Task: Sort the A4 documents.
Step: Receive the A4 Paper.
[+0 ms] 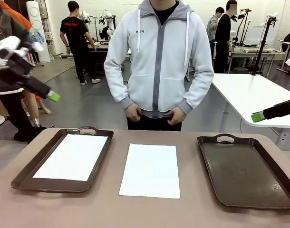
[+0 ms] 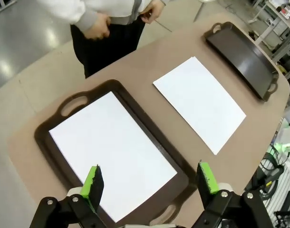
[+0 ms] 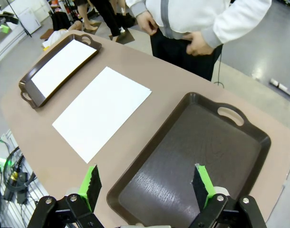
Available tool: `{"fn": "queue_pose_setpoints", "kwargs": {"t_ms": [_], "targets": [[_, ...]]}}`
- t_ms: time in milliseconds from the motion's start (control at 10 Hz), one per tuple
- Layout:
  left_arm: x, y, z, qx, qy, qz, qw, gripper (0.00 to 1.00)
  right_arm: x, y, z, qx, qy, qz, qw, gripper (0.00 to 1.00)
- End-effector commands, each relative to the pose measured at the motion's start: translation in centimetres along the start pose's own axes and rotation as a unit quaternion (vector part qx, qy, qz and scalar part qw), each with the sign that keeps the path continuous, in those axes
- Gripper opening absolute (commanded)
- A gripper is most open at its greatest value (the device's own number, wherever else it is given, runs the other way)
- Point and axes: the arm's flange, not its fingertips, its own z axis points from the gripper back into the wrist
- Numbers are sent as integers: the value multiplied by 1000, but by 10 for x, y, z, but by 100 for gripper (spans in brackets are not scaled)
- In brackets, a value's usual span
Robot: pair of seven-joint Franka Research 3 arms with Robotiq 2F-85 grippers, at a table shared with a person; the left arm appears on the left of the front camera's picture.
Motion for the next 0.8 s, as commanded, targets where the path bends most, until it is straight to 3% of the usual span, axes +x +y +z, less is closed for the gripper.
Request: {"fn": "queue_pose_setpoints", "kwargs": {"t_ms": [0,400,700], "targets": [[-22,-15,20,-26,-38,-51,998,100,-1,-1,-2,9,-3,-3,1000,100],[-26,-36,28,38,-45,-64,996,100,-1,-1,-2,9,-3,-3,1000,100],[-26,-34,32,21,-50,-54,997,100,-1,-1,-2,9,-3,-3,1000,100]]}}
